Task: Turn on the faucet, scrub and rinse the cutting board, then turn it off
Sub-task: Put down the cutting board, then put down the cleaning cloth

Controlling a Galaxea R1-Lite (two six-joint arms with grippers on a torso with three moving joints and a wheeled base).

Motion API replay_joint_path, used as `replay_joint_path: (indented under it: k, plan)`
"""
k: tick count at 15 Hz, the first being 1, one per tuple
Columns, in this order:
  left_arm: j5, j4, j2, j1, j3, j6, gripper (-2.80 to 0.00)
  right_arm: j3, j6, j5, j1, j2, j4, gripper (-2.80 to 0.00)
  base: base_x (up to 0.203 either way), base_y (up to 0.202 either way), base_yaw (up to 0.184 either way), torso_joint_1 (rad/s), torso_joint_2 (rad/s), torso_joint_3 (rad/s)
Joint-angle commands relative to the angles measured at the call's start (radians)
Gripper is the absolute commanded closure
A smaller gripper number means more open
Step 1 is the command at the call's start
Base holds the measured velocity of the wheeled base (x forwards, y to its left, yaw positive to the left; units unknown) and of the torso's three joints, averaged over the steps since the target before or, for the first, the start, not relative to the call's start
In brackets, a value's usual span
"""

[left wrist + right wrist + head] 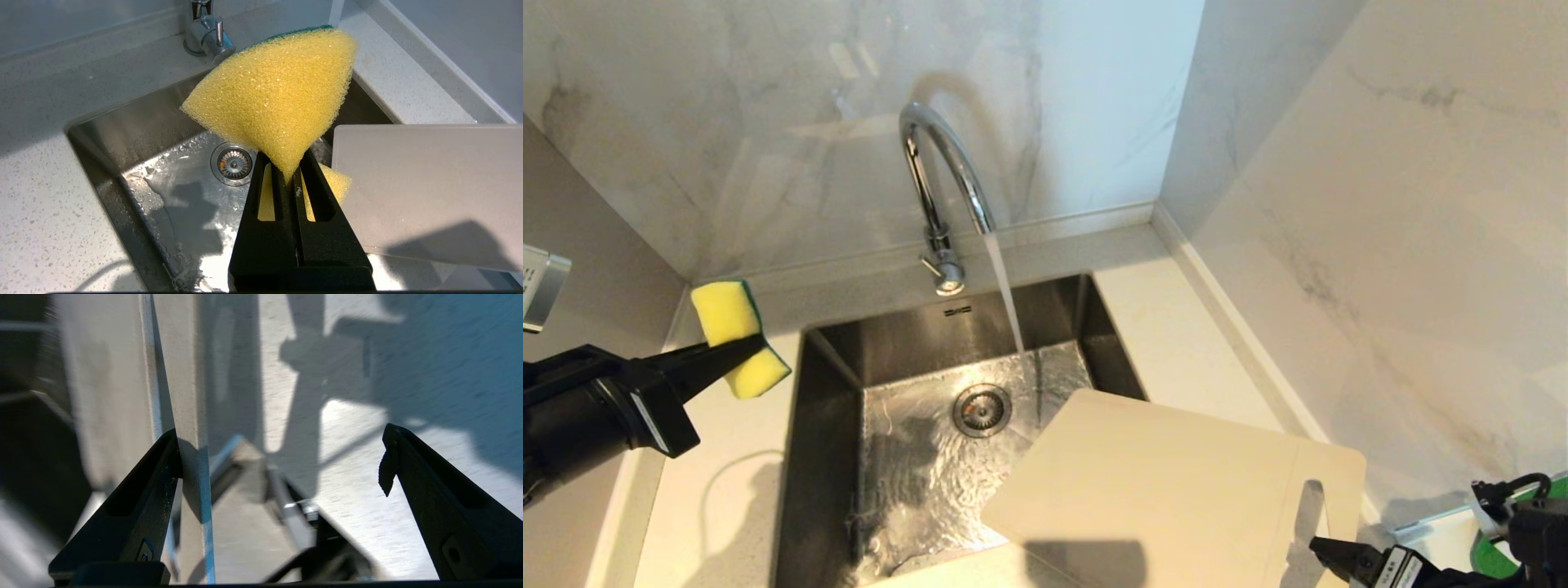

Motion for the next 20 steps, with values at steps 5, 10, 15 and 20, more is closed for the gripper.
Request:
replay_joint_path:
  k: [5, 10, 15, 20]
  plan:
    - [0.0, -0.004, -0.001, 0.0, 0.008, -0.002, 0.0, 0.007, 0.209, 0.073, -0.031, -0.246, 0.02, -2.8, 0.0, 0.0, 0.0, 0.0, 0.0, 0.0]
    - [0.0, -0.004, -0.001, 0.0, 0.003, -0.004, 0.0, 0.001, 0.291, 0.107, -0.067, -0.439, 0.151, -2.8, 0.0, 0.0, 0.0, 0.0, 0.0, 0.0]
    - [0.0, -0.004, -0.001, 0.0, -0.008, -0.004, 0.0, -0.176, 0.225, 0.215, -0.066, -0.38, 0.279, -2.8, 0.0, 0.0, 0.0, 0.0, 0.0, 0.0]
    - [0.0, -0.004, 0.003, 0.0, -0.02, -0.004, 0.0, -0.508, 0.048, 0.239, -0.062, -0.278, 0.607, -2.8, 0.0, 0.0, 0.0, 0.0, 0.0, 0.0]
